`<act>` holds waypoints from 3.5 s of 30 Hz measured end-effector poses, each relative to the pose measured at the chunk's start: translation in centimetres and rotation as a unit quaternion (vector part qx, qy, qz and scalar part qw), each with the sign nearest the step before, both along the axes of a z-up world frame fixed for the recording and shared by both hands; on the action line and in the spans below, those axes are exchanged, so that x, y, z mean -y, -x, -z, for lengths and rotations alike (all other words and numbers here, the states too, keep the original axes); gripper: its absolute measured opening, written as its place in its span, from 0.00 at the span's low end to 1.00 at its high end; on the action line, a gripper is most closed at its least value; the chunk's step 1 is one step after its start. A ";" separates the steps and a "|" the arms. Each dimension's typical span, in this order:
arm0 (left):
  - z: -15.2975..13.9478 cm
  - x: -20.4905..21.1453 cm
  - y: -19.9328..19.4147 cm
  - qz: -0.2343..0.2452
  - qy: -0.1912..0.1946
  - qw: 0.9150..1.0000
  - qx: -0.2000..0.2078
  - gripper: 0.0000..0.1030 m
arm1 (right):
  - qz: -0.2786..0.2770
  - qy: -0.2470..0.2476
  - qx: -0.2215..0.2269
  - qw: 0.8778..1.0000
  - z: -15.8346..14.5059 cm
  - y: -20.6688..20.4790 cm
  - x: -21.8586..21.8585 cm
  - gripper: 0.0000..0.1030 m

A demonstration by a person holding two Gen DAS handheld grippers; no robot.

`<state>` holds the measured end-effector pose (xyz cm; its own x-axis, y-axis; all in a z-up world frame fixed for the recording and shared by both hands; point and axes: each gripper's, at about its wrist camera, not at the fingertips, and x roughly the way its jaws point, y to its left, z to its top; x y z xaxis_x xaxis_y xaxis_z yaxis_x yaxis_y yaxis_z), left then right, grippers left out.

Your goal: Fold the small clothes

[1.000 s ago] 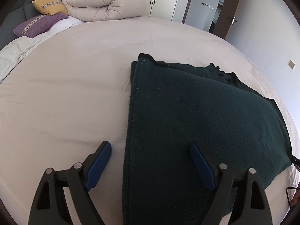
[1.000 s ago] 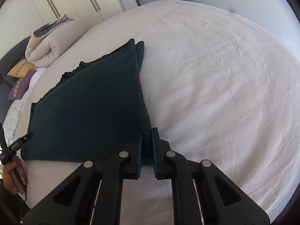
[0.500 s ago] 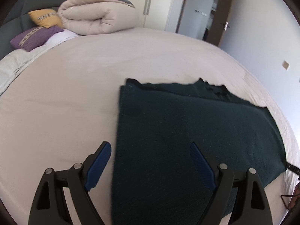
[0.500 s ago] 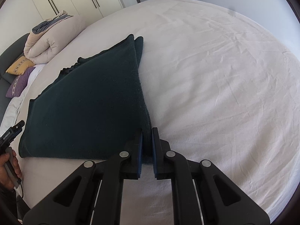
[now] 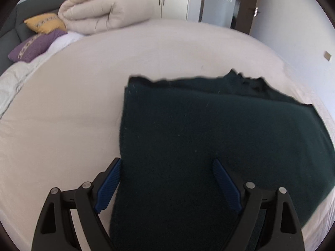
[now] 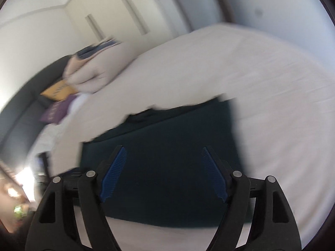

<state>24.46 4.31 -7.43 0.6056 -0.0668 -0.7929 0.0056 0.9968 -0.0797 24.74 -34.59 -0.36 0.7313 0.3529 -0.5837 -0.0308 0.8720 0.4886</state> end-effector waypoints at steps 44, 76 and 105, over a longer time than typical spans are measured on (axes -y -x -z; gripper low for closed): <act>-0.4 -10.4 5.4 -0.105 0.165 0.981 -0.010 0.95 | 0.039 -0.164 -0.044 0.985 8.6 0.1 6.7 0.64; 2.8 -8.9 0.9 0.009 0.422 0.878 -0.227 0.65 | -0.164 -0.152 -0.093 0.970 4.1 -7.5 -10.6 0.65; -6.6 16.9 -3.3 0.181 0.272 0.933 -0.149 0.09 | -0.132 -0.395 -0.091 0.905 7.8 -12.6 3.5 0.88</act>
